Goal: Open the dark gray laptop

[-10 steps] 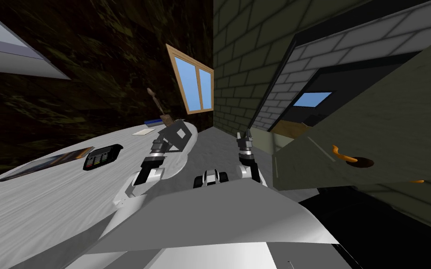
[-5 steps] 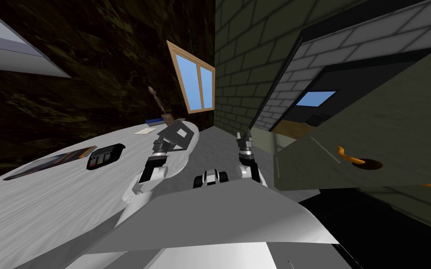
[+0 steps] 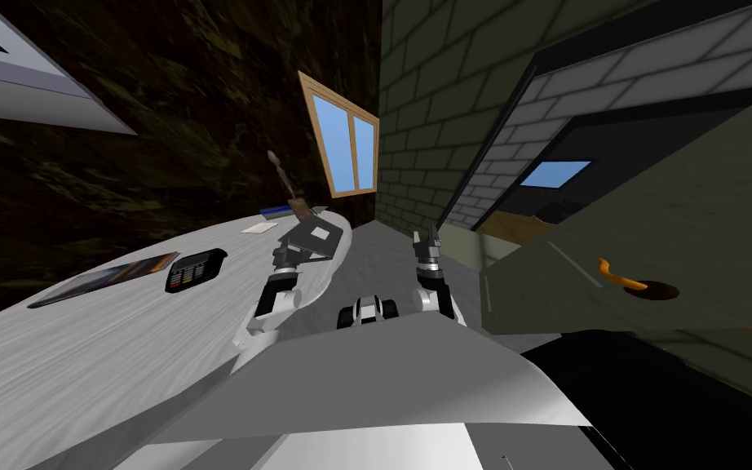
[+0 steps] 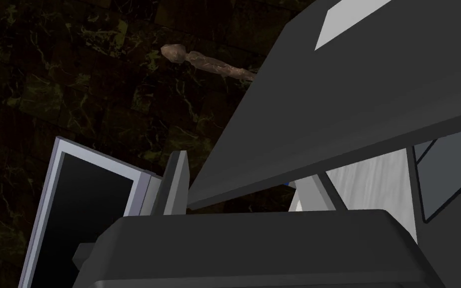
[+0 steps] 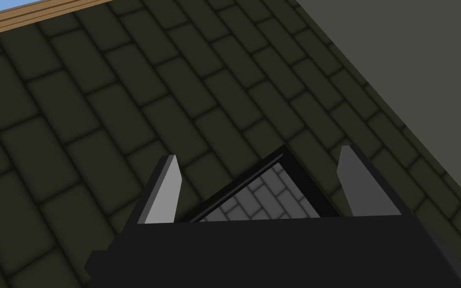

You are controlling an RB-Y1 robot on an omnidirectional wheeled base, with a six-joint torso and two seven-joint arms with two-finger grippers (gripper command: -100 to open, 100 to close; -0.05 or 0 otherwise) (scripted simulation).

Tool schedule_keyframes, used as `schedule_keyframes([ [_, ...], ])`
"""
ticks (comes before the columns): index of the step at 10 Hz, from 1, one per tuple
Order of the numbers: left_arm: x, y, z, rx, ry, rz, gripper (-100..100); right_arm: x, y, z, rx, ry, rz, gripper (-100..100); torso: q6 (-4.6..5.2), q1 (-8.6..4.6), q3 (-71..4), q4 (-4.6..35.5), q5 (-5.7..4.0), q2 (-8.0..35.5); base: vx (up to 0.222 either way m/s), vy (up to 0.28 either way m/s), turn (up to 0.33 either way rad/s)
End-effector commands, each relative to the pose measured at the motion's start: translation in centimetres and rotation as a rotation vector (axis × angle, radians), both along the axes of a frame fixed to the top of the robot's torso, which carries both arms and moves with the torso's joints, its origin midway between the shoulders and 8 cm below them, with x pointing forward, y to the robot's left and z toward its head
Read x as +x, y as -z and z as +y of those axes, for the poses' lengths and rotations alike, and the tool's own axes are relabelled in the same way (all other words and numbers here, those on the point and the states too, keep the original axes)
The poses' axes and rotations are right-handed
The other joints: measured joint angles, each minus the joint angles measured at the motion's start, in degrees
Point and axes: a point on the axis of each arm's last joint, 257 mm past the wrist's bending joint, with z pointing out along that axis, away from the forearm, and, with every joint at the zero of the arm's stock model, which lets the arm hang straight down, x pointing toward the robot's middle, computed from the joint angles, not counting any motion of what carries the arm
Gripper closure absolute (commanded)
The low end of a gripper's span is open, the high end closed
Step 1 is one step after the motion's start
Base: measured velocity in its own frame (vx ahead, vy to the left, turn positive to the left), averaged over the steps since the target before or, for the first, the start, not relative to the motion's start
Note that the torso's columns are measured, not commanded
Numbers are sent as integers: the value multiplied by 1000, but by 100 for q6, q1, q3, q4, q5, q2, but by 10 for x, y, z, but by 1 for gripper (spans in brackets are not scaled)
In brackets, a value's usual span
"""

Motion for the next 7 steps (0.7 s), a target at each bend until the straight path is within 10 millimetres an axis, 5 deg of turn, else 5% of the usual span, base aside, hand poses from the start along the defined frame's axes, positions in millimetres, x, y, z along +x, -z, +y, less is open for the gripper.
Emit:
schedule_keyframes([
  [1, 0, 20, -2, -139, 8, 1, 100, 0, 0, 0, 0, 0, 0, 0, -1, 4, 3, -1, 1, 2, 13, 59, 20],
  [4, 0, 47, -6, -325, 16, 0, 100, 0, 0, 0, 0, 0, 0, 0, -6, 32, 6, 2, 11, 6, 10, 84, 18],
  [5, 1, 35, -1, -286, 16, 9, -100, 0, 0, 0, 0, 0, 0, 0, -6, 33, 5, 2, 12, 5, 7, 27, 27],
  [7, 2, 29, 0, -286, 17, 9, -100, 0, 0, 0, 0, 0, 0, 0, 0, -12, 0, -1, -4, -1, 4, -28, 13],
])
